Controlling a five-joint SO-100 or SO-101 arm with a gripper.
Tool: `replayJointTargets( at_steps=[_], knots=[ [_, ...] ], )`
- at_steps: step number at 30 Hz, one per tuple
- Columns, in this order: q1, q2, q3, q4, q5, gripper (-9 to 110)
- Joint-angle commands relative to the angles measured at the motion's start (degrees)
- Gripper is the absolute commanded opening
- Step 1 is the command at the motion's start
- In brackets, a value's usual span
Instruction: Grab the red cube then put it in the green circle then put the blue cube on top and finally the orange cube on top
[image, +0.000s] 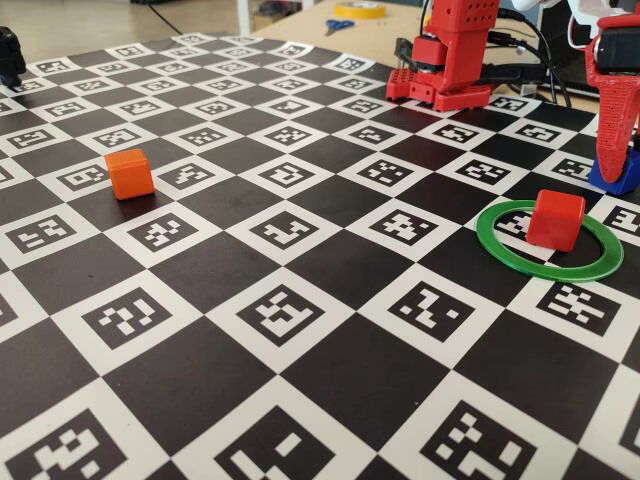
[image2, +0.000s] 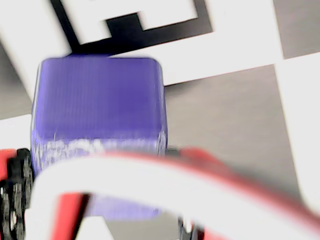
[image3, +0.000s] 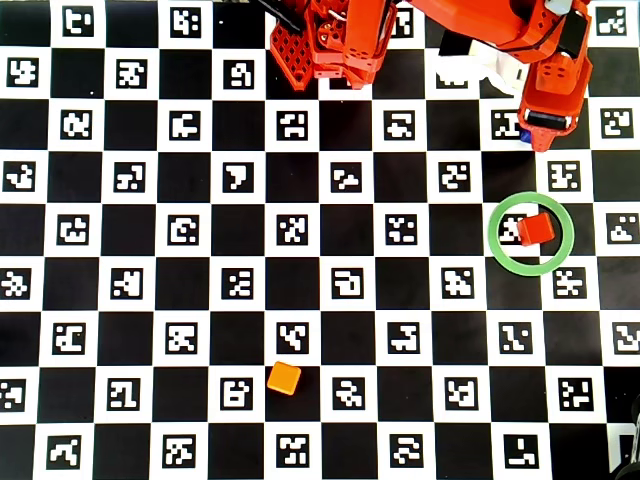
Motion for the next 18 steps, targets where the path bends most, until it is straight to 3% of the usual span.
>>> replayJointTargets(
  at_steps=[1, 18],
  knots=[
    [0.88, 8.26, -3.60, 2.72, -0.97, 14],
    [5.80, 15.03, -7.29, 19.60, -16.61, 13]
  ],
)
